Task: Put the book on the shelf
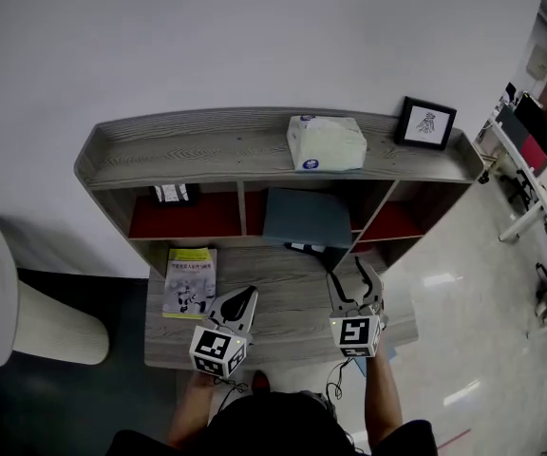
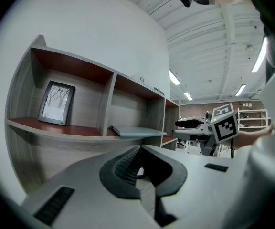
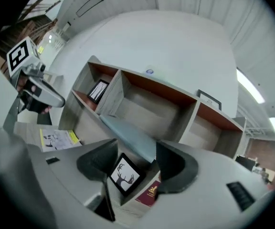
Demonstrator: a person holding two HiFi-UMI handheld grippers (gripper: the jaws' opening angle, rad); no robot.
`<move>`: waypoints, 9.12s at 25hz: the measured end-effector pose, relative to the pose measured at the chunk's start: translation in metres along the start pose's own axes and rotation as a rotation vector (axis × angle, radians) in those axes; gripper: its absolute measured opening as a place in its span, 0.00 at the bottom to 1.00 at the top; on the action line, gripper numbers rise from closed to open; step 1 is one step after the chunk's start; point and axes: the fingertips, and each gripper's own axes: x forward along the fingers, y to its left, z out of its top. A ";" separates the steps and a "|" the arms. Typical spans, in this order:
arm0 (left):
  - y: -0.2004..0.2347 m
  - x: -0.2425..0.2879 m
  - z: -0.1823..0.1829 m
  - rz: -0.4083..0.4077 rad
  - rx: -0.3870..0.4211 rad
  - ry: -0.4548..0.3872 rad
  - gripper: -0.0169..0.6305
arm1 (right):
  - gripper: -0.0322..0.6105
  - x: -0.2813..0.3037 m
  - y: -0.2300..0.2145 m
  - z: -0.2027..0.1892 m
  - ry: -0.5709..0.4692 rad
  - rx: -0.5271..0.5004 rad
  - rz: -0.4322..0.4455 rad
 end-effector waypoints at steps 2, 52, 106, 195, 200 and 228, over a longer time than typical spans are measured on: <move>-0.005 -0.002 0.002 -0.006 0.010 -0.005 0.03 | 0.47 -0.009 0.003 0.007 -0.046 0.068 0.007; -0.310 -0.044 -0.082 -0.129 0.075 0.118 0.03 | 0.10 -0.315 -0.028 -0.168 -0.012 0.467 -0.021; -0.333 0.089 -0.329 -0.429 0.005 0.562 0.03 | 0.40 -0.239 0.052 -0.446 0.354 1.106 -0.097; -0.206 0.023 -0.037 -0.153 0.071 0.043 0.03 | 0.15 -0.217 -0.087 -0.093 -0.091 0.636 -0.086; -0.179 0.037 -0.016 -0.175 0.085 0.021 0.03 | 0.15 -0.188 -0.087 -0.072 -0.111 0.610 -0.104; -0.154 0.138 0.016 -0.174 0.083 -0.011 0.03 | 0.15 -0.088 -0.197 -0.023 -0.152 0.139 -0.171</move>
